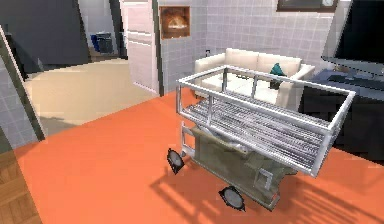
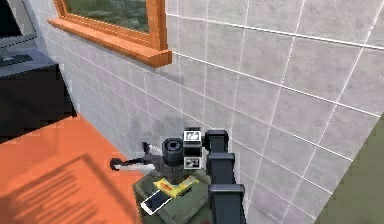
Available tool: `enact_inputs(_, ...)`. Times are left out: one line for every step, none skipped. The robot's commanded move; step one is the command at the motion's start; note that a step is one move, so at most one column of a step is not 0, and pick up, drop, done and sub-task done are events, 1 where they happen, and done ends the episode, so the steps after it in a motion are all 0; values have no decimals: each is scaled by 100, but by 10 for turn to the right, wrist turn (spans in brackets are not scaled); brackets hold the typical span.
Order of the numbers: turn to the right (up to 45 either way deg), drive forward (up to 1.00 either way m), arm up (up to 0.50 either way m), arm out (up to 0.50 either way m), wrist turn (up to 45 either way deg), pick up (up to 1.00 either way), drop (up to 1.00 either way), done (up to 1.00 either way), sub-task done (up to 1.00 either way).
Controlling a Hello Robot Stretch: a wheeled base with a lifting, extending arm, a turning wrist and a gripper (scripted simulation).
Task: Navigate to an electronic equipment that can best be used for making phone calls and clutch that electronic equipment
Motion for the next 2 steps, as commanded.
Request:
enact_inputs(0, 0, 0, 0, 30, 0, 0, 0, 0)
enact_inputs(0, 0, -30, 0, 0, 0, 0, 0, 0)
